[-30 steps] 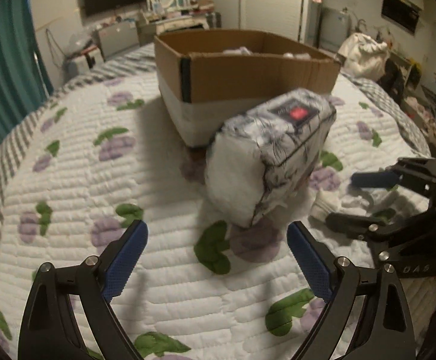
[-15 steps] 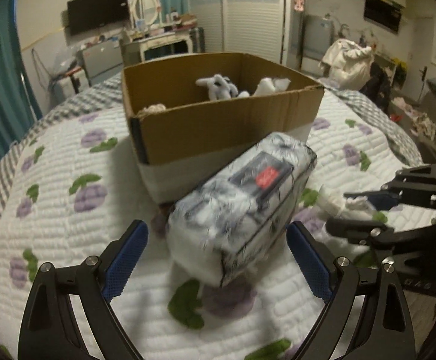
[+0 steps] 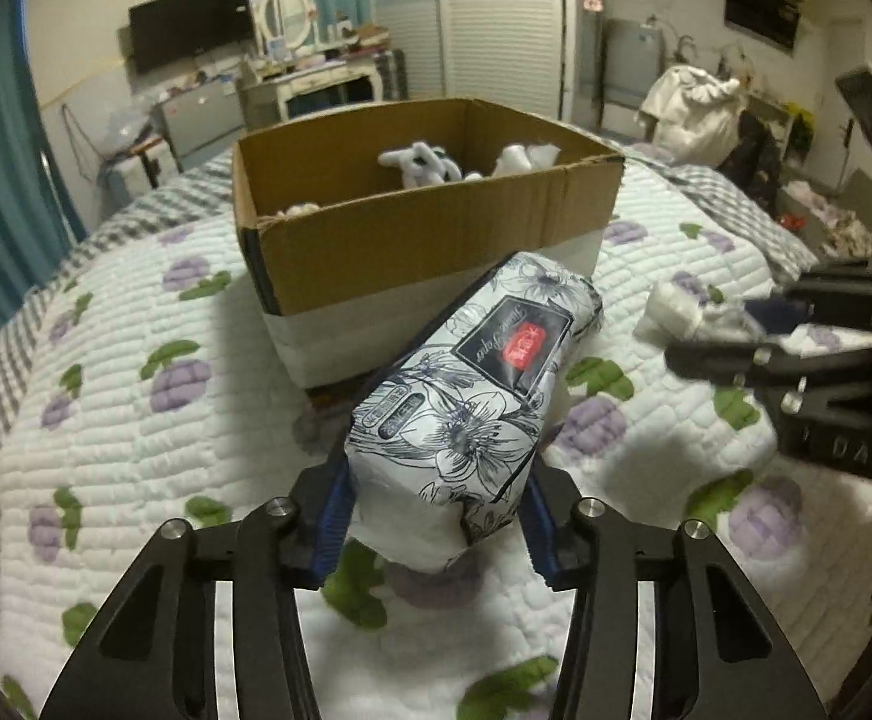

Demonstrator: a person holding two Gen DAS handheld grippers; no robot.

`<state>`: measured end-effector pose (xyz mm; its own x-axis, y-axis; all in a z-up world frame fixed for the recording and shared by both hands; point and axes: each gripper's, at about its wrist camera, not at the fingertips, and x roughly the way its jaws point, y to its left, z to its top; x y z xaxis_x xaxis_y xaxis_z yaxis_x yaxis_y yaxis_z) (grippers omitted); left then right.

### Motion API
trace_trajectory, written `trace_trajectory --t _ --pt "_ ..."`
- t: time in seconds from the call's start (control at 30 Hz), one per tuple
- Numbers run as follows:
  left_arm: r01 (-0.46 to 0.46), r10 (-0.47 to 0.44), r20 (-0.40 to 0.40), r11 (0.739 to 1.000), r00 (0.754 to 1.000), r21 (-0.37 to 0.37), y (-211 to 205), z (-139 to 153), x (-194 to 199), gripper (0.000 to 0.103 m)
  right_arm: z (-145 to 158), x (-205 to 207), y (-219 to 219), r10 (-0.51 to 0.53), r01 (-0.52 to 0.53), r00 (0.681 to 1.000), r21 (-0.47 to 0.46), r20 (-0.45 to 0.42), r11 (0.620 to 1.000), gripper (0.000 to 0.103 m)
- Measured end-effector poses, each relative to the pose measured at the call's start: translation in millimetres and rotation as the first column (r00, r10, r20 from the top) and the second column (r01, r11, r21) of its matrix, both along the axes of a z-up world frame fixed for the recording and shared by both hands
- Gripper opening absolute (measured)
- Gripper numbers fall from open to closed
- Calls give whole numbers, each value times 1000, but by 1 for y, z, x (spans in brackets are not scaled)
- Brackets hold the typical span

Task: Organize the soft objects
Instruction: 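Grasp the floral tissue pack with the left tool while the right grasps the white cloth, then lower both held items into the box and open both tools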

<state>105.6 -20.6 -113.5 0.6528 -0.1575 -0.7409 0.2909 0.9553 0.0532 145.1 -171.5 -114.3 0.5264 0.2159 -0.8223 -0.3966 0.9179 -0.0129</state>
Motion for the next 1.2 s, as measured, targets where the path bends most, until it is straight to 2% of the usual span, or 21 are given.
trace_trajectory --t 0.17,0.5,0.63,0.77,0.9,1.0,1.2 --pt "-39 39 27 999 999 -16 0 26 -20 44 31 -14 -7 -22 22 999 7 46 1000 29" --pt "-101 111 130 992 985 -80 5 113 -51 44 124 -36 -7 -28 18 978 50 208 999 29" --pt "-128 144 168 987 975 -101 11 142 -46 44 158 -27 -1 -30 14 959 61 281 998 29" --pt "-161 182 210 981 961 -111 16 163 -29 44 181 5 7 -56 32 947 82 318 996 29" --pt "-197 220 216 973 951 -123 24 171 8 44 190 42 8 -104 62 935 130 340 990 29" --pt "-211 236 215 969 948 -132 26 166 41 44 185 70 10 -115 72 937 140 330 988 29" --pt "-231 244 187 969 952 -89 17 133 108 44 144 127 15 -126 88 950 142 285 986 29"
